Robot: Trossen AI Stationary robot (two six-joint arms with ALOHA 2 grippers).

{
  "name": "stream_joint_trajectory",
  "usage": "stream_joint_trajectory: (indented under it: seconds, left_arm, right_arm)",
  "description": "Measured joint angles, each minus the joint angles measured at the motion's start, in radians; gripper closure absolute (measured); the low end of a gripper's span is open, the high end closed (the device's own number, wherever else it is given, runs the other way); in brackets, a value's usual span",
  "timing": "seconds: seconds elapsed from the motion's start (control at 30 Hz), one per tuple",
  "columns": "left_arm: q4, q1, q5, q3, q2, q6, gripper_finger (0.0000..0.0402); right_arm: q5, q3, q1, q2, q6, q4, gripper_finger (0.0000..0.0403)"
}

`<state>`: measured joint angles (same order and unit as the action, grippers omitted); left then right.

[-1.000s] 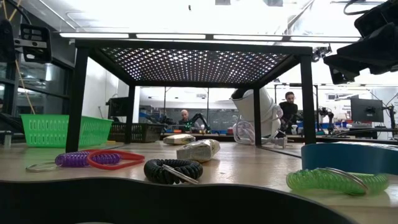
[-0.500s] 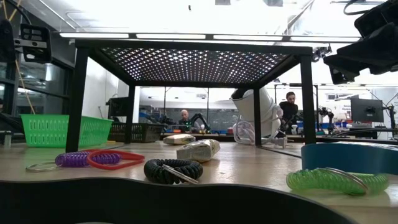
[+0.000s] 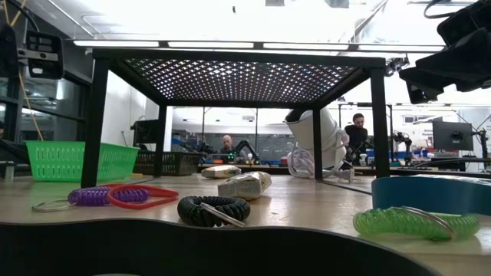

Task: Pick & Place Office Desk Supplies
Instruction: Put the black rubber band into the white bin

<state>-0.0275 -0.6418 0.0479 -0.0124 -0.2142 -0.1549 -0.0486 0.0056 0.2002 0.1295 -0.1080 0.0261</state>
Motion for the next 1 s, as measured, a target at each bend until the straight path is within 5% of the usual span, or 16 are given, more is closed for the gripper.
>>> stream_joint_trajectory:
  seconds: [0.6, 1.0]
  left_arm:
    - [-0.055, 0.000, -0.115, -0.126, -0.009, -0.028, 0.0304]
    - [0.109, 0.000, -0.141, -0.464, -0.241, -0.040, 0.0304]
  right_arm:
    - [0.000, 0.000, 0.000, 0.000, 0.000, 0.000, 0.0277]
    - [0.000, 0.000, 0.000, 0.000, 0.000, 0.000, 0.0277]
